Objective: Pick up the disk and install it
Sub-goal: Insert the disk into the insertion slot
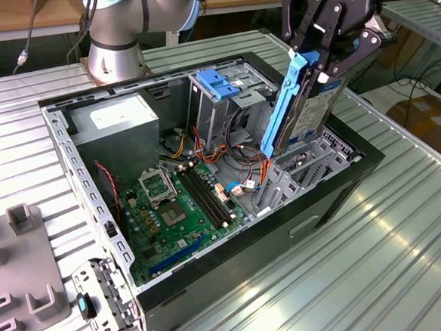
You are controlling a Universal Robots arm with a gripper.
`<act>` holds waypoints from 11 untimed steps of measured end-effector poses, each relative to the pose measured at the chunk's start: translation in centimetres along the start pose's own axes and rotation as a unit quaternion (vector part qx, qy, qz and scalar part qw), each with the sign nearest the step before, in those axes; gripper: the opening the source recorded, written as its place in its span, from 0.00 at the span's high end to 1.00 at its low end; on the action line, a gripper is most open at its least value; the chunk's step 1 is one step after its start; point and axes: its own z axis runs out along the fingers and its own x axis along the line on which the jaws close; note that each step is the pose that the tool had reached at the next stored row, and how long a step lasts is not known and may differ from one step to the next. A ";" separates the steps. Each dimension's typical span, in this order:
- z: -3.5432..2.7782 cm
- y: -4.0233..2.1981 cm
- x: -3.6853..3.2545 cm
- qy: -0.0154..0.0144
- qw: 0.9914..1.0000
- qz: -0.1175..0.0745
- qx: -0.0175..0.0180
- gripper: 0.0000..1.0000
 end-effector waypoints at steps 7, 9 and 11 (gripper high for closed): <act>2.06 -1.40 0.65 0.000 1.000 0.001 0.000 0.63; 2.20 -1.41 0.66 0.000 1.000 0.001 0.000 0.63; 2.30 -1.43 0.65 0.000 1.000 0.001 0.000 0.63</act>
